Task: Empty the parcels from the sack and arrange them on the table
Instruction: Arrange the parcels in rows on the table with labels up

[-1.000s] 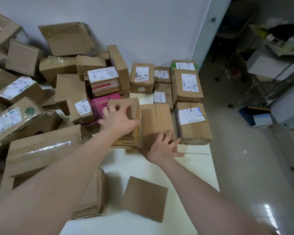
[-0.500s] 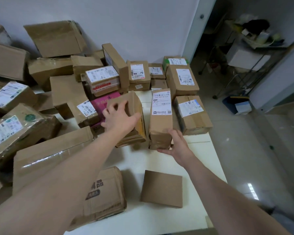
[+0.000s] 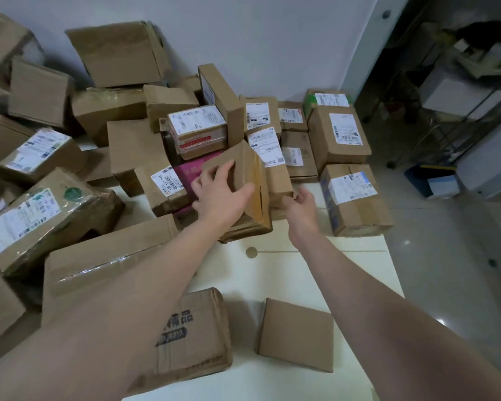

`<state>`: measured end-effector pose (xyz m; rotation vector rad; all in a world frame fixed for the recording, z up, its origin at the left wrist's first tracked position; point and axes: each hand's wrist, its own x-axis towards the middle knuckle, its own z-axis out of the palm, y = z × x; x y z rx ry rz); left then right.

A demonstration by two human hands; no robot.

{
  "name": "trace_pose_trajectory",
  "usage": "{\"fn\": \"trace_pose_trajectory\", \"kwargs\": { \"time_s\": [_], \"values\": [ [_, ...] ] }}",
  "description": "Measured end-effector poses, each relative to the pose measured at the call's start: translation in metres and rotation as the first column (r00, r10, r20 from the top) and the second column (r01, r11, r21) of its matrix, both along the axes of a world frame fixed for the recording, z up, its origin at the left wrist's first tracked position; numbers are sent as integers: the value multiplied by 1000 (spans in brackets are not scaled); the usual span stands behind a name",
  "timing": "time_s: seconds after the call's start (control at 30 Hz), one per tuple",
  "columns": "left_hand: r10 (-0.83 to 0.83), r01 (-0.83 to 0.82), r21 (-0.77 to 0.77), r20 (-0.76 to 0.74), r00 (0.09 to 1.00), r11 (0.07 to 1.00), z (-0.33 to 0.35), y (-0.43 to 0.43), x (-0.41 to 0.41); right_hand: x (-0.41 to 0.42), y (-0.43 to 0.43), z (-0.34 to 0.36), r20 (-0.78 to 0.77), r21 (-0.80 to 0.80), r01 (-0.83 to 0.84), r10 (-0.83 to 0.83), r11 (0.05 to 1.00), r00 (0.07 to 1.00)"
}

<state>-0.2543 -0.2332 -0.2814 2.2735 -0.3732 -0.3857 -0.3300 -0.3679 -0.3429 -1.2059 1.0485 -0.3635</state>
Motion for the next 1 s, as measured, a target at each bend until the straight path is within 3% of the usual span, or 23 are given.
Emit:
{"fn": "trace_pose_trajectory", "kwargs": {
  "time_s": [0.1, 0.17, 0.3, 0.37, 0.47, 0.53, 0.6, 0.67, 0.7, 0.77, 0.83, 0.93, 1.0],
  "values": [
    [23, -25, -207, -13, 1000, 978, 10, 4, -1, -4, 1, 9, -88, -65, -20, 14, 998, 996],
    [7, -1, -312, 18, 1000, 950, 23, 1, -3, -15, -4, 19, -124, -128, 54, -70, 990, 990],
    [-88, 91, -494, 29, 996, 865, 53, -28, -12, -39, -22, 37, -56, 138, 83, -76, 987, 996],
    [-152, 53, -648, -98, 983, 760, 62, -47, -20, -52, -30, 46, 6, 295, -30, 29, 955, 1000],
    [-247, -214, -771, -432, 867, 600, 68, -75, -39, -73, -39, 59, 246, 510, -259, 150, 820, 958],
    [-250, -256, -708, -526, 813, 658, 62, -86, -47, -89, -46, 71, 354, 550, -279, 82, 788, 932],
    [-194, -153, -591, -482, 855, 792, 45, -89, -46, -103, -54, 74, 343, 519, -175, -16, 837, 939],
    [-156, 88, -301, -211, 965, 950, 26, -85, -40, -111, -63, 66, 257, 417, -11, -107, 909, 960],
    [-174, 166, -111, -65, 983, 980, 17, -82, -37, -112, -67, 59, 179, 322, 66, -130, 944, 975],
    [-218, 204, 154, 74, 973, 967, 1, -79, -36, -113, -70, 49, -8, 122, 130, -130, 984, 991],
    [-278, 266, 284, 3, 961, 921, -13, -76, -35, -112, -71, 36, -129, -17, 87, -88, 996, 988],
    [-344, 362, 307, -112, 932, 880, -35, -72, -33, -103, -68, 16, -168, -87, 18, -33, 996, 985],
    [-345, 355, 296, -89, 934, 887, -43, -68, -32, -93, -62, 6, -179, -122, 24, -46, 992, 983]
  ]
}}
